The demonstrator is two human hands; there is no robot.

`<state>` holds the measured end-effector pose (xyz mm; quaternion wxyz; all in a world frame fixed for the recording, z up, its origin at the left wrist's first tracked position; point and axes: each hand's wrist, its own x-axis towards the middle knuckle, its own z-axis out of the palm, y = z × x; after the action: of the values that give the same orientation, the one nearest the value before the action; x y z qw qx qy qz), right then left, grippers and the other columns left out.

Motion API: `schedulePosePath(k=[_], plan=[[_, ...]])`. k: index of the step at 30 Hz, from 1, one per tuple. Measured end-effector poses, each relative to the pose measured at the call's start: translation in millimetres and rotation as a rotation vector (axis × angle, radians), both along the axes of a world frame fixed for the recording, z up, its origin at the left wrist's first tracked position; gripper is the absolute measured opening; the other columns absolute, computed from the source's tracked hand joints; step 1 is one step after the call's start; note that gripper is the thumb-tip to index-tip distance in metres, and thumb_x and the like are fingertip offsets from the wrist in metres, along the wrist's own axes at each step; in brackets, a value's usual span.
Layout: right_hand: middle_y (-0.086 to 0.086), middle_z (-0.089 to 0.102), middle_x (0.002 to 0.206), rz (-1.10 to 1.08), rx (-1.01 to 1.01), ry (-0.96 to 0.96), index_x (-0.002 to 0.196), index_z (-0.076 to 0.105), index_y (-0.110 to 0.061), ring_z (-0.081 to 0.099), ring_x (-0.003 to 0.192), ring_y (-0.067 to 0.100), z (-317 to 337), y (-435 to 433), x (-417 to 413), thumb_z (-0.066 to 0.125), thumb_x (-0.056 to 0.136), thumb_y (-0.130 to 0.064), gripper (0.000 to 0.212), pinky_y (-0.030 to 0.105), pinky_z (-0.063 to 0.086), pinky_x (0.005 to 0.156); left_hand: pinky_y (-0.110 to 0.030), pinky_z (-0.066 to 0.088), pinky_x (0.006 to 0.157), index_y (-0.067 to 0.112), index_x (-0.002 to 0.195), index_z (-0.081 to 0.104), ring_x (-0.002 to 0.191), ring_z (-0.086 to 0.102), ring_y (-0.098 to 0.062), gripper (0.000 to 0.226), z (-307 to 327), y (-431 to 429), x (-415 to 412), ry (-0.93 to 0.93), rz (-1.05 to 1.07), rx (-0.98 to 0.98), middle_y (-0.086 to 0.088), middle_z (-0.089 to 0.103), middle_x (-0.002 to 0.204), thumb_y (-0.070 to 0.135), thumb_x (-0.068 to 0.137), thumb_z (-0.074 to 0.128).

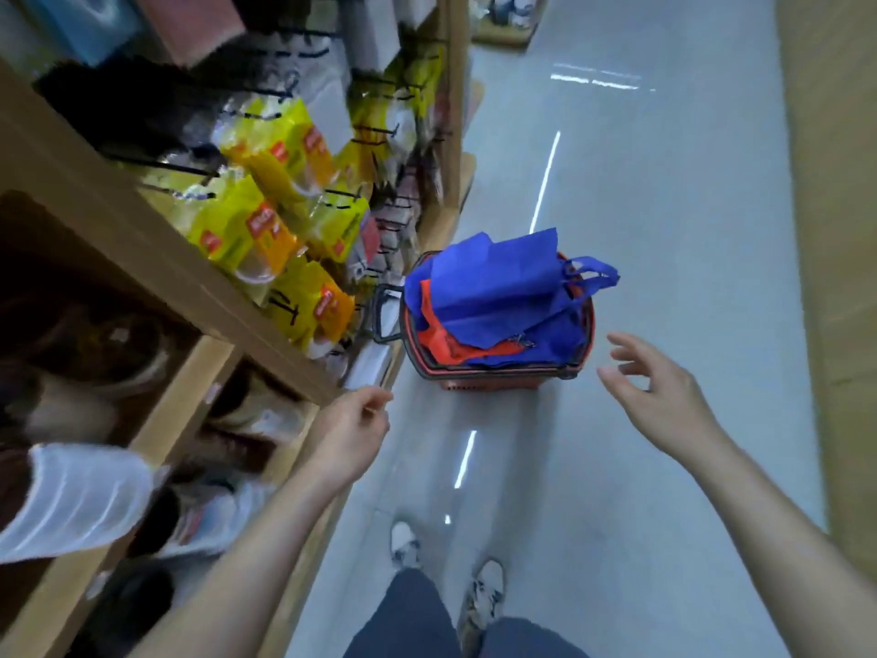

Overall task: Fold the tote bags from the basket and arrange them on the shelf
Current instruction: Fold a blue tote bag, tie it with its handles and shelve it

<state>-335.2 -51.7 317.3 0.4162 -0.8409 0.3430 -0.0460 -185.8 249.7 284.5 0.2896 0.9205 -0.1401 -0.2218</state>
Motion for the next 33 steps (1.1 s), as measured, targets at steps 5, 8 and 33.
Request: schedulePosePath(k=[5,8,33], plan=[[-0.007,0.060,0.110,-0.074,0.070,0.103,0.131,0.056,-0.023,0.060,0.102,0.018,-64.8,-40.8,39.5,0.065,0.092,-0.024,0.040,0.030,0.044,0.087,-0.030,0.050,0.088,0.017,0.107,0.072,0.100,0.066,-0.018,0.021,-65.9,-66.1,58.2,0.111,-0.027,0.022,0.000,0.072,0.107,0.013,0.091,0.059],[-0.004,0.062,0.115,-0.090,0.091,0.176,0.133,0.056,-0.021,0.059,0.101,0.017,-111.5,-61.9,70.8,0.066,0.091,-0.023,0.043,0.025,0.040,0.086,-0.027,0.047,0.088,0.019,0.108,0.072,0.103,0.065,-0.018,0.022,-115.3,-111.8,96.7,0.128,-0.077,0.057,0.002,0.072,0.110,0.016,0.092,0.058],[0.010,0.064,0.115,-0.399,0.243,0.414,0.132,0.052,-0.029,0.066,0.094,0.025,-411.7,-220.7,174.0,0.072,0.078,-0.032,0.058,0.042,0.055,0.089,-0.038,0.046,0.090,0.023,0.128,0.056,0.115,0.053,-0.023,0.037,-363.7,-276.7,140.2,0.239,-0.536,0.238,0.001,0.059,0.125,0.026,0.092,0.063]])
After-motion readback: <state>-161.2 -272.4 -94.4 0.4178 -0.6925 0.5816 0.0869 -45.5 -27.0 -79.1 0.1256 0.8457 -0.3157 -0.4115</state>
